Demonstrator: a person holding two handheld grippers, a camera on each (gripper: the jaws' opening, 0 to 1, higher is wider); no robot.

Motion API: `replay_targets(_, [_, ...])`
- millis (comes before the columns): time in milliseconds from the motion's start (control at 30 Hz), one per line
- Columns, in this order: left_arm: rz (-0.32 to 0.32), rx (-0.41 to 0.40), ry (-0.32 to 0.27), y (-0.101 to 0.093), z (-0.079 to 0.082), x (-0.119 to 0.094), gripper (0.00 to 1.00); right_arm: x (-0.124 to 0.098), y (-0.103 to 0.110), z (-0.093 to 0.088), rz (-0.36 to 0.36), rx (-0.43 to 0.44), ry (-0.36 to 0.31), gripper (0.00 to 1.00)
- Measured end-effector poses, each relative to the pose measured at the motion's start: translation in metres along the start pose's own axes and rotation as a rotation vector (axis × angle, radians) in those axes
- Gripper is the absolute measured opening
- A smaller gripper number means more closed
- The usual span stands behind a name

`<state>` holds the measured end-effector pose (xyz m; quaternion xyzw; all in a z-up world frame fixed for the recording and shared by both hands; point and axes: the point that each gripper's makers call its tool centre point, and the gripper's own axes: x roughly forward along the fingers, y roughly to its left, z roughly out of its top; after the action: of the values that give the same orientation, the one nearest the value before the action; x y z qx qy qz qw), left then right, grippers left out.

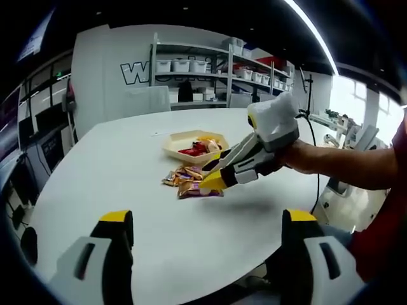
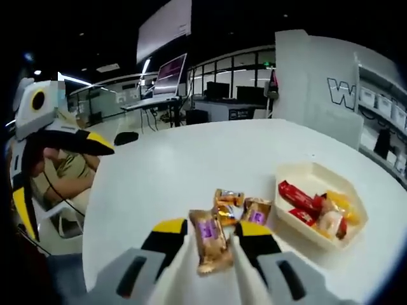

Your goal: Place the target food into the container with the food tongs after gripping and lifting it, then release it inside without dropping or visibly crushing the food.

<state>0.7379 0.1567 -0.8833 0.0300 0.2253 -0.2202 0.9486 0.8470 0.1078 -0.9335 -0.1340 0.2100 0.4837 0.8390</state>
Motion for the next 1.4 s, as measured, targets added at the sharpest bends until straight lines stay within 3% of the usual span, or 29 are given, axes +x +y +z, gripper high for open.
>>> replay_targets(200, [-0.003,0.001,0.004,-0.001,-0.001,0.001,0.95,0.005,0.003,-0.008,0.005,-0.018,0.024,0.25])
replay_targets(700, [-0.006,0.002,0.015,-0.002,-0.004,0.003,0.95,0.004,0.005,-0.005,0.001,0.017,0.023,0.18])
replay_targets(1033, [-0.005,0.002,0.006,-0.003,-0.002,0.001,0.94,-0.014,0.005,0.020,0.000,0.065,-0.058,0.18])
replay_targets(1233, [-0.011,0.006,0.006,-0.005,-0.001,0.002,0.95,-0.027,-0.004,0.037,-0.011,0.086,-0.102,0.18])
replay_targets(1400, [-0.014,0.006,0.005,-0.005,0.000,0.003,0.95,-0.034,-0.016,0.040,-0.036,0.090,-0.111,0.18])
